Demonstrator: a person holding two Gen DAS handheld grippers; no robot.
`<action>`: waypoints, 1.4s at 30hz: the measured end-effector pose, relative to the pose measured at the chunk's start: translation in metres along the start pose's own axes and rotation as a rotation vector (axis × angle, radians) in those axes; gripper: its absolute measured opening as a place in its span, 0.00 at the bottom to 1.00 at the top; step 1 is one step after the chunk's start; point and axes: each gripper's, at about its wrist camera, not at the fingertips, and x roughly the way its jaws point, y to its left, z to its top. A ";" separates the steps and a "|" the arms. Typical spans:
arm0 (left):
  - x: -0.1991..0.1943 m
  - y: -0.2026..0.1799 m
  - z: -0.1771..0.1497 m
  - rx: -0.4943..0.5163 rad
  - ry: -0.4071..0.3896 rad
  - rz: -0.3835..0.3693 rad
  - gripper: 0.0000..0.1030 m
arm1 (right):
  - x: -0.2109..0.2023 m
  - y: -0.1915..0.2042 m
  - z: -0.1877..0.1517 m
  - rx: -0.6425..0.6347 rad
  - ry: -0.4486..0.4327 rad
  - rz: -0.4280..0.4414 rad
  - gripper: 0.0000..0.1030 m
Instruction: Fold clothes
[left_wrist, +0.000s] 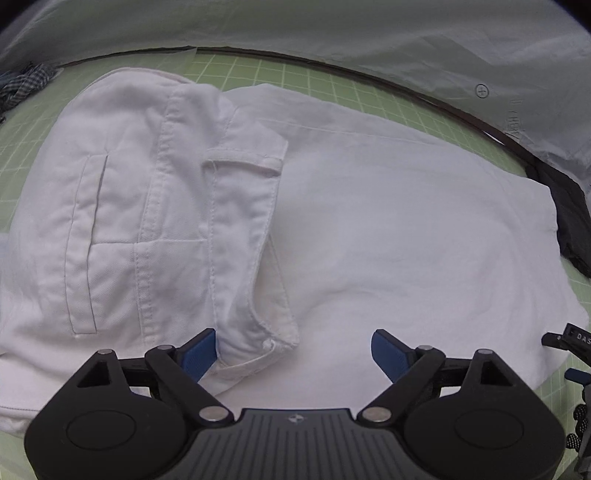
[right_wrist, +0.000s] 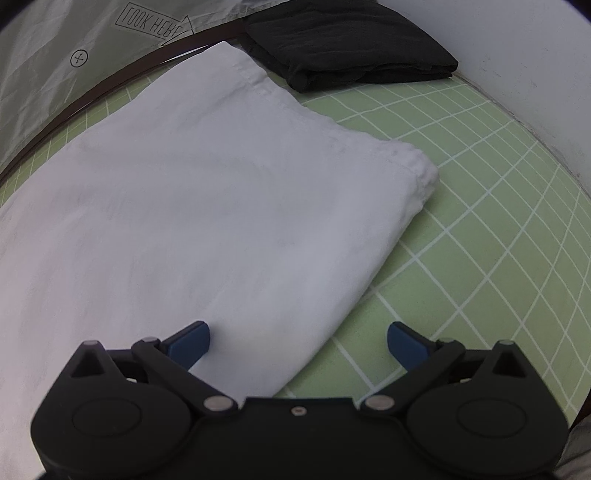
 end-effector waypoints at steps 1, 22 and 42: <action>0.004 0.001 0.000 -0.001 0.015 0.003 0.89 | 0.000 0.000 0.000 -0.001 -0.001 0.001 1.00; -0.019 -0.014 0.001 0.061 -0.080 -0.041 0.99 | 0.001 0.001 0.000 -0.014 -0.026 0.009 1.00; -0.086 -0.017 0.009 0.202 -0.332 -0.102 1.00 | -0.004 0.001 -0.003 -0.046 -0.022 0.003 1.00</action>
